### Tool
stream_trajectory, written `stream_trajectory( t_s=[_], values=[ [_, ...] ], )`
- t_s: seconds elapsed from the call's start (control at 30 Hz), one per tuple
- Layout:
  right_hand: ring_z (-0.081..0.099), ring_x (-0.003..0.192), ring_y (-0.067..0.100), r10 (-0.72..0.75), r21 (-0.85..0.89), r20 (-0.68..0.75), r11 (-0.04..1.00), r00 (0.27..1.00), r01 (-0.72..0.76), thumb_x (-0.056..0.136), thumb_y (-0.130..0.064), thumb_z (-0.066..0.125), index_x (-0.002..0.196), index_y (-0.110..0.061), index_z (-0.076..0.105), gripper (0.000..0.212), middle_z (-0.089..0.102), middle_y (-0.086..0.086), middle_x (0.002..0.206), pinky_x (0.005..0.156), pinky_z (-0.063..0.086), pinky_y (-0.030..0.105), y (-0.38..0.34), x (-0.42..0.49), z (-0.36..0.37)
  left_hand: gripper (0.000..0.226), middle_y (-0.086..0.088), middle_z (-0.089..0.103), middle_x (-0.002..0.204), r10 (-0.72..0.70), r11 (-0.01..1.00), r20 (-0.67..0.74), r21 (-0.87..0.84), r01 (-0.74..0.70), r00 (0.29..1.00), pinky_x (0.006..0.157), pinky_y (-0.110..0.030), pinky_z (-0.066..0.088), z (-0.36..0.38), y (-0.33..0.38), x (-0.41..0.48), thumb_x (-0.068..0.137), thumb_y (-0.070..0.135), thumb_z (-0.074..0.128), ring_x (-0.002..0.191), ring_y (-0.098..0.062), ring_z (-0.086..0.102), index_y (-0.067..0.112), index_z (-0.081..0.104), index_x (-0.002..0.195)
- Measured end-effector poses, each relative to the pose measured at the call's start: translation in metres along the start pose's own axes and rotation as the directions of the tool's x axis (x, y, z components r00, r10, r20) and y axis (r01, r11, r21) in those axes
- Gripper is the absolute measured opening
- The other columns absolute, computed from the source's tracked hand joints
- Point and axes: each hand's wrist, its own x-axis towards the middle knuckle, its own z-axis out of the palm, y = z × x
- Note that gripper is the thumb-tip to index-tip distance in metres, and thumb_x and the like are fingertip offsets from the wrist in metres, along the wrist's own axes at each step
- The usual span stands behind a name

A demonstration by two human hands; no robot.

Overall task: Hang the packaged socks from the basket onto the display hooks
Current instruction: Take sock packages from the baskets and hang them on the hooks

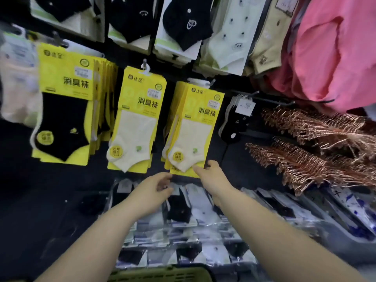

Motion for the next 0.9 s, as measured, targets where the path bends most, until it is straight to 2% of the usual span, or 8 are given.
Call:
stream_trajectory(
  t_s=[0.07,0.13,0.2,0.27,0.33,0.53,0.67,0.9],
  values=[
    [0.048,0.094,0.016,0.079,-0.031,0.055,0.997,0.995,-0.077,0.095,-0.028,0.055,0.149,-0.009,0.019,0.068,0.048,0.006,0.126,0.078,0.038,0.029,0.023,-0.018,0.004,0.047,0.002,0.048,0.142,-0.019,0.992,0.099,0.122,0.006,0.995,0.093,-0.016,0.035,0.006,-0.009,-0.014,0.095,0.022,0.054,0.126,-0.010,0.047,0.019,0.042,0.141],
    [0.049,0.091,0.017,0.147,-0.043,0.125,0.989,0.981,-0.142,0.095,-0.026,0.056,0.146,-0.009,0.026,0.062,0.053,0.007,0.118,0.075,0.040,0.029,0.047,-0.038,0.007,0.046,0.004,0.048,0.141,-0.067,0.973,0.186,0.231,0.022,0.980,0.094,-0.017,0.035,0.011,-0.018,-0.030,0.095,0.026,0.054,0.126,-0.011,0.047,0.020,0.044,0.139],
    [0.051,0.098,0.023,0.215,-0.051,0.193,0.977,0.957,-0.209,0.095,-0.025,0.057,0.139,-0.008,0.038,0.051,0.052,0.013,0.127,0.083,0.043,0.033,0.072,-0.060,0.011,0.043,0.001,0.051,0.139,-0.123,0.957,0.229,0.286,0.054,0.966,0.100,-0.023,0.040,0.015,-0.027,-0.047,0.095,0.027,0.055,0.124,-0.013,0.049,0.020,0.047,0.136],
    [0.056,0.108,0.030,0.265,-0.042,0.243,0.964,0.933,-0.263,0.095,-0.026,0.056,0.123,-0.007,0.052,0.033,0.053,0.017,0.129,0.091,0.046,0.035,0.096,-0.081,0.018,0.041,-0.001,0.053,0.136,-0.184,0.951,0.251,0.292,0.107,0.950,0.101,-0.028,0.043,0.021,-0.036,-0.070,0.095,0.026,0.056,0.122,-0.014,0.051,0.018,0.048,0.135],
    [0.057,0.110,0.028,0.299,-0.048,0.295,0.953,0.908,-0.298,0.096,-0.027,0.054,0.101,-0.012,0.058,0.016,0.057,0.014,0.126,0.090,0.047,0.034,0.119,-0.101,0.030,0.040,-0.003,0.055,0.133,-0.234,0.950,0.269,0.268,0.160,0.934,0.098,-0.023,0.042,0.030,-0.045,-0.098,0.095,0.021,0.056,0.121,-0.015,0.053,0.014,0.050,0.133],
    [0.057,0.072,0.008,0.312,-0.154,0.499,0.950,0.809,-0.271,0.097,-0.027,0.051,0.086,-0.021,0.056,0.013,0.059,-0.003,0.096,0.067,0.043,0.023,0.175,-0.146,0.071,0.033,-0.012,0.061,0.124,-0.377,0.910,0.279,0.291,0.296,0.883,0.083,-0.003,0.038,0.048,-0.086,-0.186,0.093,0.008,0.057,0.110,-0.014,0.056,0.003,0.055,0.125],
    [0.055,0.069,0.009,0.274,-0.217,0.596,0.960,0.755,-0.177,0.097,-0.024,0.050,0.079,-0.023,0.052,0.019,0.059,-0.001,0.085,0.063,0.039,0.022,0.180,-0.161,0.095,0.034,-0.011,0.060,0.125,-0.476,0.855,0.222,0.341,0.390,0.851,0.096,-0.019,0.041,0.039,-0.105,-0.216,0.093,0.010,0.057,0.117,-0.020,0.056,0.004,0.054,0.127],
    [0.055,0.061,0.004,0.235,-0.197,0.706,0.971,0.668,-0.133,0.099,-0.019,0.046,0.085,-0.019,0.053,0.015,0.060,-0.005,0.077,0.057,0.039,0.016,0.177,-0.179,0.146,0.036,-0.002,0.057,0.129,-0.579,0.778,0.206,0.428,0.459,0.789,0.092,-0.015,0.039,0.000,-0.137,-0.240,0.095,0.024,0.055,0.117,-0.012,0.053,0.014,0.053,0.130]
  ],
)
